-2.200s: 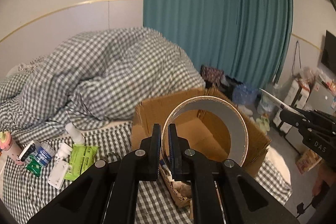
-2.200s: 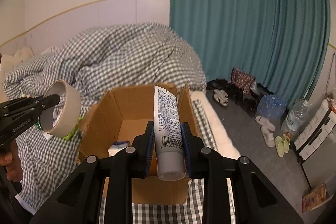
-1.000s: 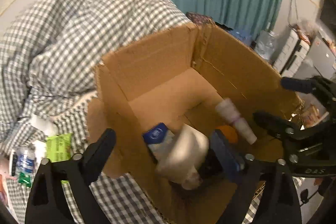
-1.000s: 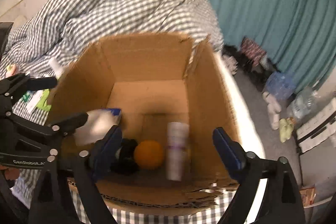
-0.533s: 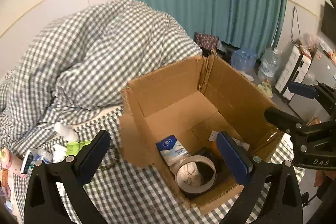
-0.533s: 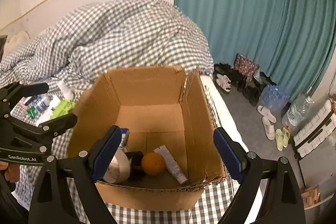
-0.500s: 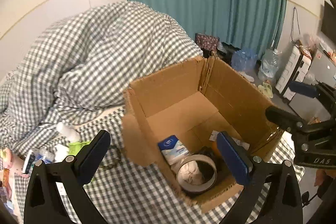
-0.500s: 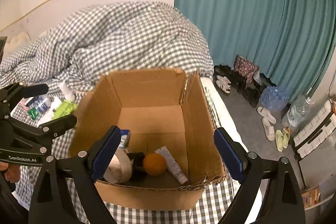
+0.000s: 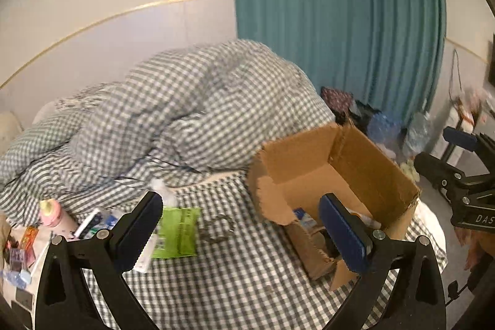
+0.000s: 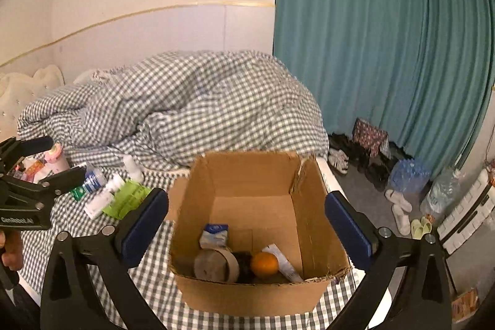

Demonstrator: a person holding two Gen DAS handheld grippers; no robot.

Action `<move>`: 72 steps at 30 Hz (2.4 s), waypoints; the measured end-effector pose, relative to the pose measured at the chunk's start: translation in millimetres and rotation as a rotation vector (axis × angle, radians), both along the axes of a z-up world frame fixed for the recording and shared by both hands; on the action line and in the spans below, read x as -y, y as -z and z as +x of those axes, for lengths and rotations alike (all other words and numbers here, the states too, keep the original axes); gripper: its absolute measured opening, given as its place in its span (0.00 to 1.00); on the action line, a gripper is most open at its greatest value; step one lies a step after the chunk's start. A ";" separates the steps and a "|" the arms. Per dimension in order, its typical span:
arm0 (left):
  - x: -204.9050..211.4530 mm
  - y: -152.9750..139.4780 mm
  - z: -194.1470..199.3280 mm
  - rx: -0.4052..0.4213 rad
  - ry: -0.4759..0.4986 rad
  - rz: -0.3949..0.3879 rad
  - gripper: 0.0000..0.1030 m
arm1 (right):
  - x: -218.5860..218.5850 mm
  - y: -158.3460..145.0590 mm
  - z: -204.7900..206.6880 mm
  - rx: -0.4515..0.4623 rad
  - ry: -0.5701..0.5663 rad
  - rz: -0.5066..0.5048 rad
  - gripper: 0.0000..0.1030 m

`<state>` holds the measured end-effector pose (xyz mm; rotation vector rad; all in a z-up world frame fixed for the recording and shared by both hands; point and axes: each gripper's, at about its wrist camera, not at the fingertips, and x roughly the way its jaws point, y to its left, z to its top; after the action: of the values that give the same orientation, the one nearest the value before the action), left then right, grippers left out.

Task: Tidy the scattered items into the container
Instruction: 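Move both tools back over the items on the sheet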

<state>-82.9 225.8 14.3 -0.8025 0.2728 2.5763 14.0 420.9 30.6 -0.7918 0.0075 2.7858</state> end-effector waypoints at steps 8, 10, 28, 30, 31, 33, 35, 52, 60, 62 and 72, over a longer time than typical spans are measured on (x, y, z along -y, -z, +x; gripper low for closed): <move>64.9 -26.4 18.8 -0.068 -0.101 0.038 1.00 | 41.4 -26.6 6.9 -0.080 -0.046 0.014 1.00; 82.6 -30.2 22.3 -0.074 -0.125 0.052 1.00 | 54.0 -31.9 7.0 -0.092 -0.063 0.025 1.00; 244.8 -37.6 33.0 -0.101 -0.377 0.131 1.00 | 165.7 -48.0 -14.8 -0.142 -0.221 0.089 1.00; 257.3 -36.6 35.0 -0.102 -0.397 0.132 1.00 | 178.5 -46.7 -19.3 -0.140 -0.239 0.100 1.00; 262.6 -35.9 35.5 -0.102 -0.407 0.132 1.00 | 184.4 -45.8 -21.0 -0.139 -0.248 0.107 1.00; 275.2 -34.3 35.3 -0.100 -0.429 0.135 1.00 | 194.2 -43.5 -24.8 -0.139 -0.264 0.117 1.00; 286.4 -32.5 34.1 -0.097 -0.449 0.134 1.00 | 203.3 -40.4 -30.6 -0.136 -0.281 0.119 1.00; 311.9 19.8 -12.1 -0.022 -0.483 0.105 1.00 | 219.7 12.6 -90.6 -0.029 -0.307 0.076 1.00; 312.3 72.3 -57.0 0.079 -0.477 0.096 1.00 | 206.6 53.9 -133.2 0.065 -0.284 0.050 1.00; 311.9 86.5 -69.8 0.101 -0.468 0.091 1.00 | 205.3 66.6 -145.2 0.088 -0.279 0.044 1.00; 310.6 141.1 -125.1 0.166 -0.468 0.045 1.00 | 182.7 138.9 -198.9 0.216 -0.223 -0.010 1.00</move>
<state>-208.1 -84.7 -126.8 -1.1717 -0.0314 2.9018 -185.0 238.1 -108.3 -1.1575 -0.1114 2.8885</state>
